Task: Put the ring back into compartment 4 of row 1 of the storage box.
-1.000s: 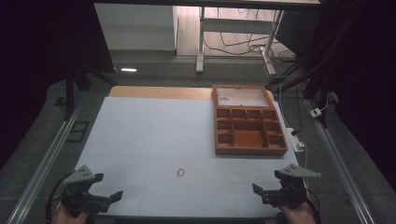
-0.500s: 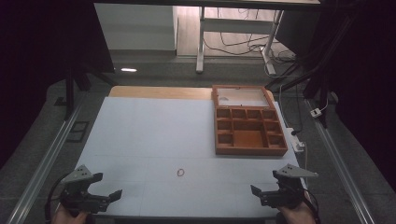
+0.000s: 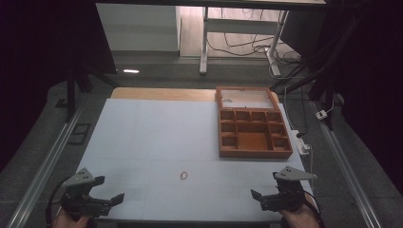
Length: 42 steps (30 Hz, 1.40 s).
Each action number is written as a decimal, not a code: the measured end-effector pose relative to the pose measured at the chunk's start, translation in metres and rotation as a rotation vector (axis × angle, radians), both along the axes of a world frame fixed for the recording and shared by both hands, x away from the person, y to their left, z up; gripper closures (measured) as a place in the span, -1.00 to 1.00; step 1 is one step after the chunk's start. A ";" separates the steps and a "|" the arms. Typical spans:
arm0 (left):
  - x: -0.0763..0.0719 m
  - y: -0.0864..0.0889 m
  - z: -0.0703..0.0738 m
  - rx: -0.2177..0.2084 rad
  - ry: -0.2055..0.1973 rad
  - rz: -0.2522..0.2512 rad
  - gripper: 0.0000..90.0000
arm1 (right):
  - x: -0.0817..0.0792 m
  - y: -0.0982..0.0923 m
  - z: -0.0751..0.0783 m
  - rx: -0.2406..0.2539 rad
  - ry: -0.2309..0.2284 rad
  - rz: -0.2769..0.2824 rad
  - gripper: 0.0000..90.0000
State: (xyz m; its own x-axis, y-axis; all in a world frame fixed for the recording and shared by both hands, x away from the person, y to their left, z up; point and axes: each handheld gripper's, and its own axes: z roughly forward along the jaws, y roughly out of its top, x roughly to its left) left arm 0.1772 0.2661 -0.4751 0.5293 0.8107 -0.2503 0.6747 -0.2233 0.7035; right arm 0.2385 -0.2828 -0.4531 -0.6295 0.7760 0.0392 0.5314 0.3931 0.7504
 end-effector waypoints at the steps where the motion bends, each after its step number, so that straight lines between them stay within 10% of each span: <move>1: 0.000 0.000 0.000 0.001 0.000 -0.001 -1.00 | 0.000 0.001 0.000 0.005 -0.004 0.005 -1.00; 18: 0.000 -0.001 0.000 0.006 0.001 -0.004 -1.00 | 0.011 0.018 -0.001 0.093 0.026 0.092 -1.00; 42: -0.001 -0.003 0.000 0.018 -0.003 -0.015 -1.00 | 0.030 0.053 0.000 0.095 0.035 0.166 -1.00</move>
